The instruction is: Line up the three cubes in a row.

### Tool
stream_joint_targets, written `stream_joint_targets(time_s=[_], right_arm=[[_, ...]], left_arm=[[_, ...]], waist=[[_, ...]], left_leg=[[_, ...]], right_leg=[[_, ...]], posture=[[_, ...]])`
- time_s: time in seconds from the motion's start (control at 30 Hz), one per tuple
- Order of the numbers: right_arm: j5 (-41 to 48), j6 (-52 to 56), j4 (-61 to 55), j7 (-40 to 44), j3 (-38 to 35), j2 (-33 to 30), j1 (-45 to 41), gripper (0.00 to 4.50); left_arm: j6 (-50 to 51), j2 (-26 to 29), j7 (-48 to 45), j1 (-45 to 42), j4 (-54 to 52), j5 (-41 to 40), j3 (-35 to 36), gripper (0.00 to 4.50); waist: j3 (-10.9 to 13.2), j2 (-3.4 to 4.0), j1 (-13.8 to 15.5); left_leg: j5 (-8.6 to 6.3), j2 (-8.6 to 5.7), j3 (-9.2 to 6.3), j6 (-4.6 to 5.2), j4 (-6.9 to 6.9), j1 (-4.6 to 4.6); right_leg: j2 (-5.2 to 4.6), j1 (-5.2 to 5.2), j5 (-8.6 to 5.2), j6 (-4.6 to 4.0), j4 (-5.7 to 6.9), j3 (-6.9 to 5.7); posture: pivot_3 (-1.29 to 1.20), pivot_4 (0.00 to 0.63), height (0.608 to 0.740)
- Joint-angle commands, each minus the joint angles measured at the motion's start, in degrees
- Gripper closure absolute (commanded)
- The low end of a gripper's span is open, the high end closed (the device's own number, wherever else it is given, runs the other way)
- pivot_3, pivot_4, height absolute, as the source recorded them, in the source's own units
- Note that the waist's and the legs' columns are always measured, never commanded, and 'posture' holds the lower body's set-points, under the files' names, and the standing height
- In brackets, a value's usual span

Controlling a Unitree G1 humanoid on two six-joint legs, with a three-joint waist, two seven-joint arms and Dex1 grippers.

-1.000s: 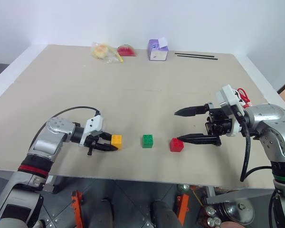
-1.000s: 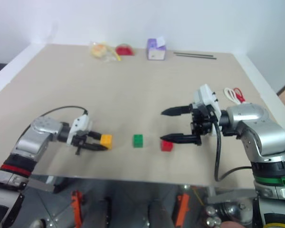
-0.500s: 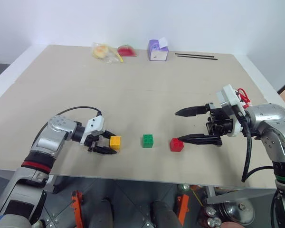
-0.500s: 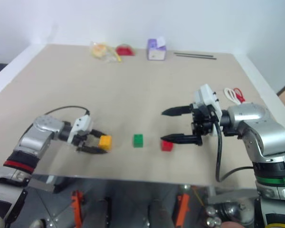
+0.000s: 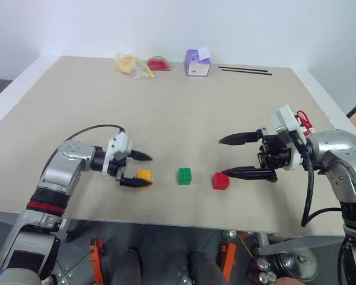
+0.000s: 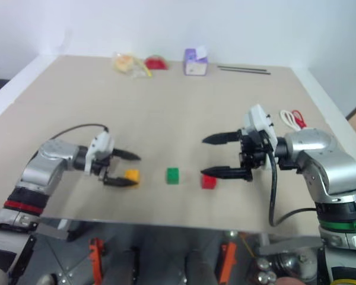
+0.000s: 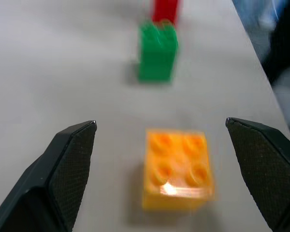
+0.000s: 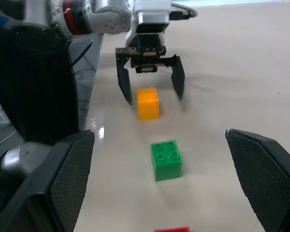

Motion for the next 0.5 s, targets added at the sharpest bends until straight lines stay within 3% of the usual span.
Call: stream_joint_targets(time_s=[0.03,0.27,0.4,0.5], right_arm=[[-0.46,-0.16,1.25,-13.82,-5.00,5.96,-1.32,0.00],[-11.57,-7.96,6.87,-44.85,-8.47,23.14,0.30,0.00],[-18.19,-18.31,13.78,-56.90,-10.79,29.17,1.72,0.00],[-22.33,-26.35,20.83,-60.71,-10.51,30.41,2.17,0.00]], left_arm=[[6.53,-5.55,17.95,1.39,-7.70,-5.57,9.96,0.06],[4.83,-21.36,53.12,8.02,-18.42,-1.14,19.00,0.06],[1.53,-26.45,64.65,11.49,-19.26,2.34,20.55,0.06],[-0.77,-26.58,68.86,12.10,-16.97,5.56,19.98,0.06]], waist=[[-0.01,-0.01,-0.01],[-0.01,-0.01,0.05],[-0.02,0.00,0.14],[-0.02,-0.01,0.21]], left_leg=[[0.01,0.00,0.00,0.01,0.01,0.01],[0.09,0.00,-0.12,0.08,0.05,0.08],[0.13,-0.01,-0.20,0.03,0.05,0.09],[0.18,-0.02,-0.21,-0.01,0.05,0.08]], right_leg=[[0.00,0.02,0.01,0.01,0.00,0.00],[0.10,0.15,0.21,0.25,0.02,0.01],[0.16,0.22,0.24,0.25,0.01,0.03],[0.16,0.27,0.21,0.18,-0.04,0.02]], posture=[[0.00,0.150,0.740],[0.00,0.150,0.740],[0.00,0.150,0.740],[0.00,0.150,0.740]])
